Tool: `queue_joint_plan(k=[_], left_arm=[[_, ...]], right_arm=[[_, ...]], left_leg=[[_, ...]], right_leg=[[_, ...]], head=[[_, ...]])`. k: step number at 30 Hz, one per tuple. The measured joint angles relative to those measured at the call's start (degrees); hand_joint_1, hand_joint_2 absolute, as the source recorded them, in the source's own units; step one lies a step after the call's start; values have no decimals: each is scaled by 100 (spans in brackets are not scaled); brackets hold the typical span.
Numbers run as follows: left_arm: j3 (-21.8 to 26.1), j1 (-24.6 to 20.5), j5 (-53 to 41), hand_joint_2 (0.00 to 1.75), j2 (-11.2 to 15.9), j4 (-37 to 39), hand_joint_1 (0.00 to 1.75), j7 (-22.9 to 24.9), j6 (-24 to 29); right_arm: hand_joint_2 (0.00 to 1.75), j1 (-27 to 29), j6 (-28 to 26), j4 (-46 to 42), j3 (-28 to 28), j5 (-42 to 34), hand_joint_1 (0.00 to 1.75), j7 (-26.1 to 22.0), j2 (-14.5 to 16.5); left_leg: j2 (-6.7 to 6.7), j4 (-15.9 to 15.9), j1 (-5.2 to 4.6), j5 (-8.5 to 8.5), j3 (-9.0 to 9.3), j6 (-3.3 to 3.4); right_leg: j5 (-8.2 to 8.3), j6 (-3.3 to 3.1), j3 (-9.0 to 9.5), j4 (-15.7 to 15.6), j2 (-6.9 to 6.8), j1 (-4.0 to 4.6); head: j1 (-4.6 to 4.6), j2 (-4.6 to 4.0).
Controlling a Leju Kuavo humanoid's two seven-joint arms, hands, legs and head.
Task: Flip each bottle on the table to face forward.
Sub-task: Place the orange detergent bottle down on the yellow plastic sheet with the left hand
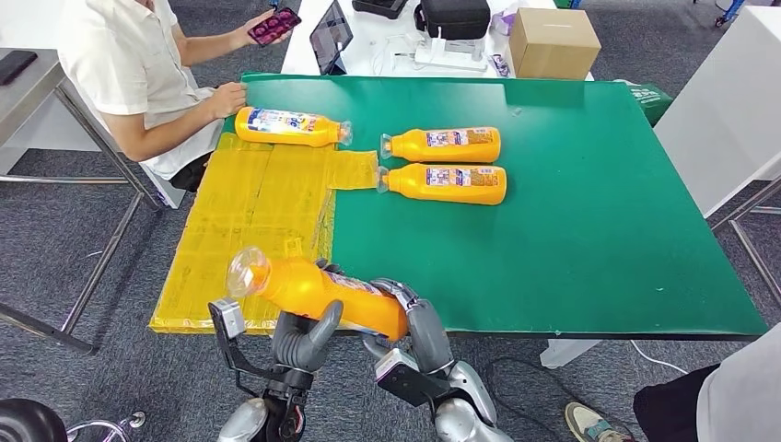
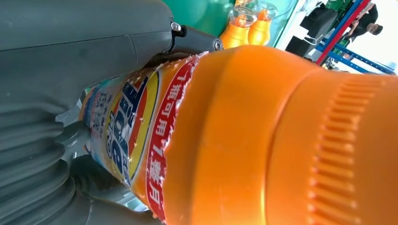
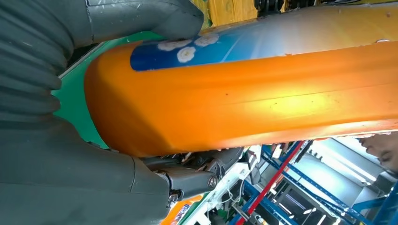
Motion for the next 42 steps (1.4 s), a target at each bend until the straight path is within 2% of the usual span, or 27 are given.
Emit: queue_joint_plan(k=[1, 2, 6, 10, 13, 16, 19, 23, 27, 30, 34, 36, 39, 42], left_arm=[[0, -26, 13, 175, 0, 26, 175, 17, -4], [-3, -57, 19, 175, 0, 53, 175, 38, -11], [-18, -162, -8, 175, 2, 165, 175, 30, -17], [3, -169, -281, 175, 4, 163, 175, -222, 152], [97, -179, -776, 175, 32, 144, 175, -303, 552], [277, -207, -1054, 175, 85, 146, 175, -315, 716], [441, -251, -1621, 175, 111, 180, 175, -492, 1368], [862, -420, -3020, 175, 155, 284, 175, -790, 2621], [1522, -712, -5540, 175, 188, 511, 175, -560, 3193], [2120, -917, -7167, 175, 143, 744, 175, -302, 3265], [2647, -1388, -8990, 175, 151, 1432, 175, 497, 3269], [2703, -1666, -9430, 175, 201, 1871, 175, 856, 3119], [2643, -2130, -9753, 175, 257, 2556, 175, 1224, 2613], [2535, -2504, -9889, 175, 303, 3128, 175, 1405, 2392]], right_arm=[[175, 0, 2, 4, 6, -2, 31, -1, 0], [175, 1, 5, 8, 21, -5, 0, -5, 0], [0, 2, 39, 16, 114, -101, 0, -31, 3], [0, 46, 154, -2, 151, -179, 0, -110, -2], [0, 194, -2, -139, 186, 23, 0, -160, -33], [0, 348, -151, -295, 207, 185, 0, -176, -90], [0, 449, -560, -395, 209, 495, 0, -181, -139], [0, 613, -1270, -568, 175, 1004, 0, -226, -199], [0, 770, -1554, -927, -127, 1726, 0, -311, -109], [0, 818, -1563, -1177, -319, 1837, 0, -317, -27], [0, 849, -1570, -1433, -409, 1681, 0, -319, 42], [0, 843, -1574, -1487, -413, 1590, 0, -320, 65], [0, 821, -1579, -1514, -371, 1370, 0, -322, 75], [0, 801, -1582, -1517, -304, 1275, 0, -323, 84]], left_leg=[[0, 0, 0, 0, 0, 0], [0, 0, 0, 0, 0, 0], [0, 0, 0, 0, 0, 0], [0, 0, 0, 0, 0, 0], [0, 0, 0, 0, -1, -1], [0, 0, 1, -1, -1, -1], [0, 0, 1, 0, -1, -1], [0, 0, 1, 3, -1, 0], [1, 0, 1, 6, 0, 0], [2, 0, 1, 6, 1, -1], [-5, 0, 1, 10, 0, -3], [-5, 0, 2, 12, 0, -4], [-6, 0, 2, 17, -2, -4], [-6, 0, 1, 18, -3, -4]], right_leg=[[0, 0, 0, 0, 0, 0], [0, 0, 0, 0, 0, 0], [0, 0, -1, 0, 0, 0], [0, 0, -1, 0, 0, 0], [0, 0, -2, 0, 0, 0], [-1, 0, -3, 0, 0, 1], [0, 0, -3, 0, 0, 1], [0, 0, -2, 1, -1, 1], [1, -1, -1, 3, 0, 1], [1, -1, -2, 3, 1, 1], [2, -1, 0, 3, -5, 1], [4, -1, -1, 3, -5, 1], [6, -1, -2, 4, -6, 1], [8, -1, -1, 5, -5, 1]], head=[[0, 0], [1, 0], [0, 0], [0, 0], [1, 0], [0, 0], [1, 0], [1, 0], [-1, 0], [2, 0], [2, 0], [0, 0], [2, 0], [1, 0]])
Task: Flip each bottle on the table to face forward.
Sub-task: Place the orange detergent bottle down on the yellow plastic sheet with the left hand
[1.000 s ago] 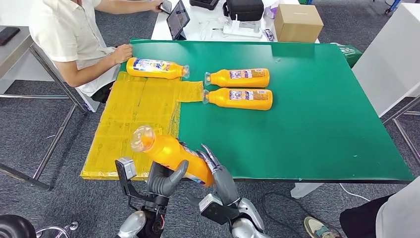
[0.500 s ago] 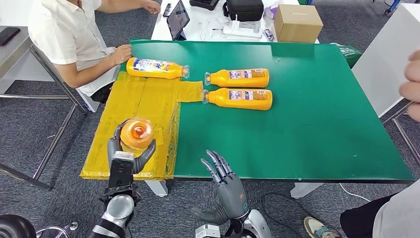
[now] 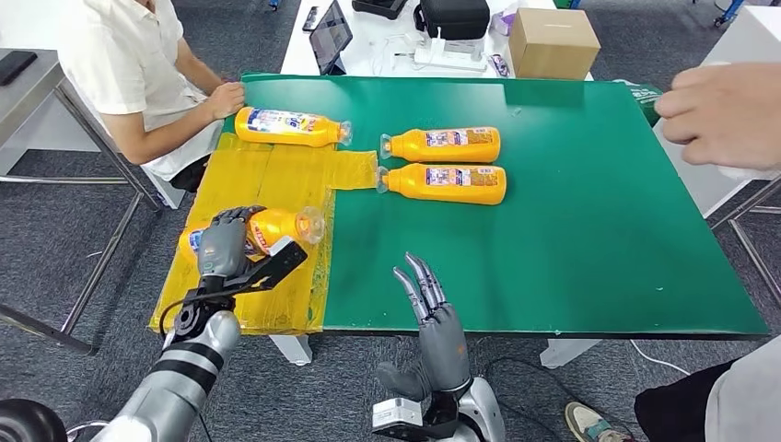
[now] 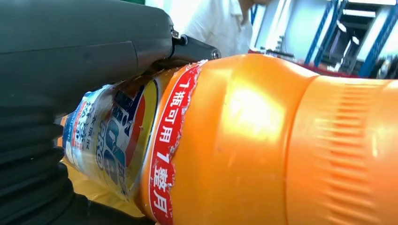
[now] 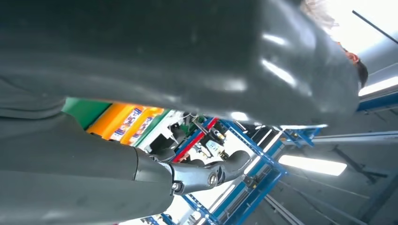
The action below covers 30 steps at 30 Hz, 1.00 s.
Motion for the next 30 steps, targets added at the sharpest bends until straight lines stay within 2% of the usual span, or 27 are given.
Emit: queue_joint_plan(k=[4, 10, 15, 19, 23, 25, 28, 30], left_arm=[[-126, -327, -80, 175, 27, 516, 175, 152, -310], [-196, -962, 480, 175, 46, 1357, 175, 210, -1433], [-196, -1200, 572, 175, 45, 1693, 175, 279, -1547], [-292, -1358, 142, 175, 45, 1959, 174, 869, -1459], [-465, -1482, -111, 175, 37, 2213, 37, 1272, -1631], [-508, -1524, -122, 175, 21, 2308, 31, 1321, -1778], [-554, -1561, -125, 175, -20, 2440, 4, 1369, -1969], [-581, -1571, -134, 175, -40, 2494, 0, 1380, -2021]], right_arm=[[0, -9, -3, -1, 52, -137, 0, -2, 2], [0, -34, -4, 63, 166, -511, 0, -2, 2], [0, -35, -5, 133, 212, -633, 0, -2, 2], [0, -73, -5, 234, 241, -801, 0, -2, 5], [0, -126, -5, 365, 295, -920, 0, -2, 19], [0, -158, -5, 437, 309, -942, 0, -2, 36], [0, -204, -6, 538, 315, -955, 0, -2, 60], [0, -224, -8, 587, 319, -960, 0, -2, 64]], left_leg=[[0, 0, 0, -1, -2, -1], [-5, -1, 0, -1, 4, -1], [-3, -1, 0, 3, 11, -1], [-1, -1, 0, 7, 12, -2], [2, -1, 0, 7, 12, -2], [1, -1, 0, 7, 12, -2], [1, -1, 0, 7, 12, -2], [1, -1, 0, 7, 11, -2]], right_leg=[[-2, 1, -1, 0, 0, 0], [-3, 0, 9, 0, -6, 0], [0, -2, 14, 0, -6, 0], [7, -12, 14, 0, -6, 1], [9, -13, 11, 1, -4, 1], [9, -13, 11, 1, -5, 1], [8, -13, 11, 1, -5, 1], [8, -13, 12, 1, -6, 1]], head=[[1, 0], [1, 0], [1, 0], [1, 0], [0, 0], [-1, 0], [-1, 0], [0, 0]])
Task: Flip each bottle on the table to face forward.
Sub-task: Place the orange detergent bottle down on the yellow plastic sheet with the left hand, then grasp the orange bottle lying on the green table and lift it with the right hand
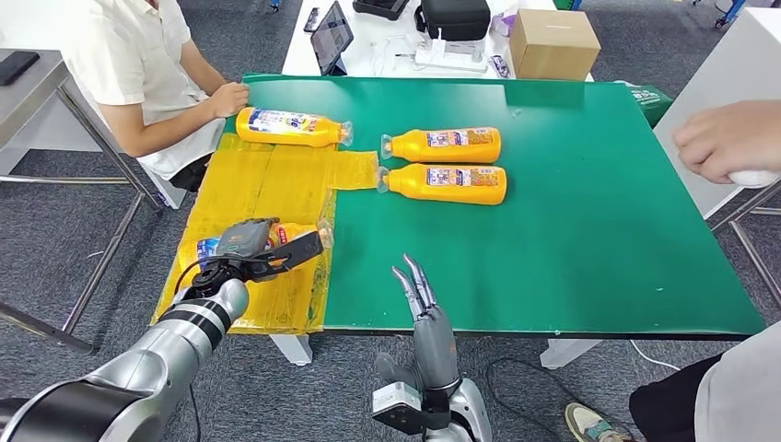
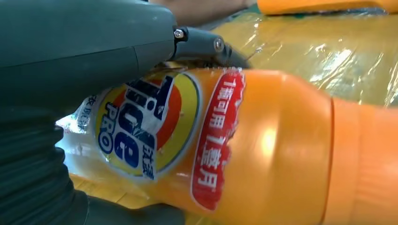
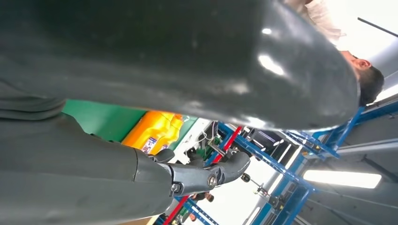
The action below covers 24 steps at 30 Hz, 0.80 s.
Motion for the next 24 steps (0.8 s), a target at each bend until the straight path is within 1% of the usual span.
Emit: queue_joint_plan(k=[5, 9, 12, 16, 19, 20, 22, 24], left_arm=[[-122, -63, -224, 175, -39, 95, 0, -7, -299], [-422, -104, -631, 175, -125, 129, 0, -23, -573], [-579, -104, -576, 175, -199, 129, 0, -198, -694], [-597, -13, -33, 175, -251, 87, 0, -1052, -690], [-584, 162, 237, 175, -285, -53, 0, -1593, -476], [-584, 244, 320, 175, -295, -142, 0, -1836, -334], [-589, 466, 617, 175, -316, -403, 0, -2488, -64], [-629, 741, 983, 175, -344, -767, 0, -3024, 50]], right_arm=[[0, -45, -4, 113, 14, -28, 0, 0, 1], [0, -55, -4, 208, 28, -76, 0, 0, 2], [0, -56, -4, 259, 28, -75, 0, 0, 2], [0, -52, -4, 309, 37, -133, 0, 0, 1], [0, -44, -5, 323, 69, -204, 0, 0, -4], [0, -44, -6, 325, 93, -231, 0, 0, -8], [0, -47, -6, 326, 164, -289, 0, 0, -21], [0, -49, -6, 327, 233, -316, 0, 0, -33]], left_leg=[[-2, 0, 0, 0, 1, 0], [-5, 0, -2, 0, 5, 0], [-8, 0, -2, -1, 13, 1], [-15, 0, -2, -1, 16, 1], [-12, 0, -2, 0, 15, 1], [-11, 0, -2, 0, 14, 1], [-11, 0, -2, 0, 12, 1], [-9, 0, -2, 0, 6, 1]], right_leg=[[0, 0, 3, 0, -1, 0], [0, 0, 11, 0, -3, -1], [-2, 1, 21, -1, -4, -2], [-4, 1, 24, -1, -7, -1], [-3, 1, 21, -1, -6, -1], [-3, 1, 21, -1, -6, -2], [-3, 1, 17, -1, -6, -2], [-2, 1, 11, -1, -5, -2]], head=[[1, 0], [1, 0], [0, 0], [0, 0], [1, 0], [1, 0], [1, 0], [1, 0]])
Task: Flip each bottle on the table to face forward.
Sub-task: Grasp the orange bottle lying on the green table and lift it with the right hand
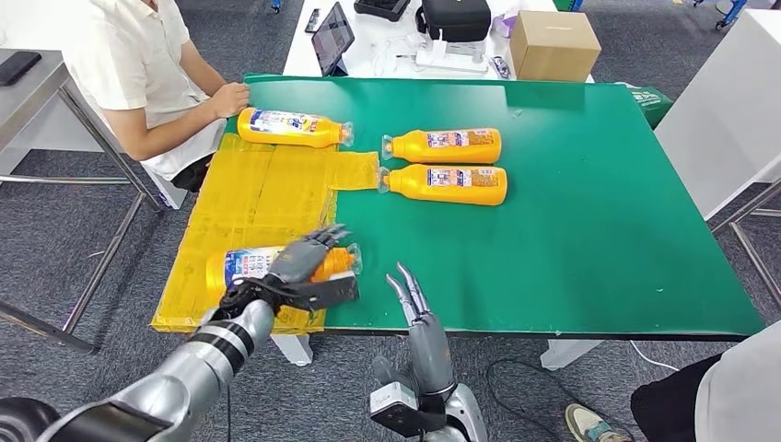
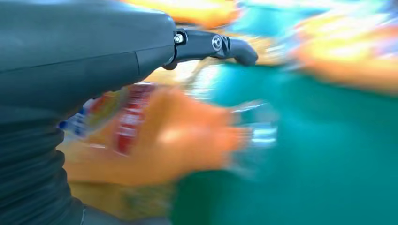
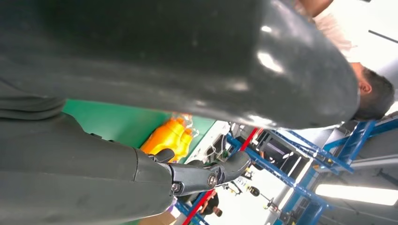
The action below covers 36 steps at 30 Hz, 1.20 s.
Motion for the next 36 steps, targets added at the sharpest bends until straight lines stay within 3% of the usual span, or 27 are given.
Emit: queue_joint_plan(k=[9, 22, 26, 30, 36], left_arm=[[-458, 656, 494, 175, -9, -1291, 0, -297, 254], [-1138, 988, 845, 175, 122, -2345, 0, -252, 423], [-1224, 1200, 1737, 175, 144, -2720, 0, -364, 238], [-1226, 1520, 3154, 175, 123, -3175, 0, -327, -205], [-1008, 2312, 5758, 175, -52, -3897, 0, 14, -610]], right_arm=[[0, 0, 0, 12, 80, 49, 0, 0, -5], [0, 0, 0, 29, 65, 150, 0, 0, -27], [0, 26, -2, 29, -22, 670, 0, 0, -24], [175, 119, -4, 10, -356, 1411, 0, 0, 13], [175, 362, -10, -309, -1748, 2542, 0, 1, 163]], left_leg=[[1, 0, 2, 0, -19, 0], [1, 0, 2, 0, -21, 0], [4, 0, 2, -1, -21, 0], [3, 0, 1, -3, -22, 0], [3, 0, -1, -7, -25, 2]], right_leg=[[0, 0, -21, 0, 0, 2], [0, 0, -21, 0, 0, 2], [0, 0, -23, 0, 0, 1], [-1, 0, -24, -1, 0, 1], [-2, 0, -27, -4, 0, -1]], head=[[-1, 0], [-1, 0], [-1, 0], [-1, 0], [0, 0]])
